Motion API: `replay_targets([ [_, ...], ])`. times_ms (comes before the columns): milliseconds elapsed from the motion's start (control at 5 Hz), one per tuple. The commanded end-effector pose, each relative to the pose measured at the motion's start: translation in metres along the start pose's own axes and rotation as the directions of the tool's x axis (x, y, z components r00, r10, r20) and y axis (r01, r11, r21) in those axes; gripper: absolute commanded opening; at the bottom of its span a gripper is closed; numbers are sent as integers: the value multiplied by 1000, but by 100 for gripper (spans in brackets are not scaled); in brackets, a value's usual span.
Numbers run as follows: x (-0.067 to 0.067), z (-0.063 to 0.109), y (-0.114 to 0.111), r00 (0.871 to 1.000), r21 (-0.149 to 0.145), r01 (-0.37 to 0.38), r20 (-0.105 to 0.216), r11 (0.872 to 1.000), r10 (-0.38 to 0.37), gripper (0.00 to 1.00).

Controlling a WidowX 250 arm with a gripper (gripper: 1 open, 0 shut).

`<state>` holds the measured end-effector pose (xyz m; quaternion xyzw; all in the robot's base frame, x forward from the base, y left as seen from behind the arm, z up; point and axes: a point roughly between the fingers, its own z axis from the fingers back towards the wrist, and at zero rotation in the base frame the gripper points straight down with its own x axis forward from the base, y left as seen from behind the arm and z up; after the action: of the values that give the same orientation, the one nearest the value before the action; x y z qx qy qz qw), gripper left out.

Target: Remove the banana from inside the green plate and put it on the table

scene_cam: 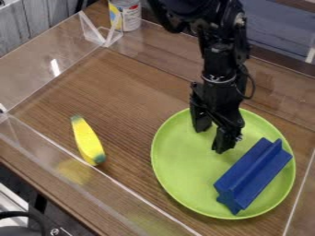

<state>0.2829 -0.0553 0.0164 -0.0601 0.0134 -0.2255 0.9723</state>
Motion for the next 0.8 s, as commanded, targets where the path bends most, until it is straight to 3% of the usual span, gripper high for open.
replay_targets([
  [0, -6, 3, 1, 1000, -10, -5, -23, 1000, 5, 100],
  [600, -10, 6, 2, 999, -26, -1, -47, 1000, 0, 100],
])
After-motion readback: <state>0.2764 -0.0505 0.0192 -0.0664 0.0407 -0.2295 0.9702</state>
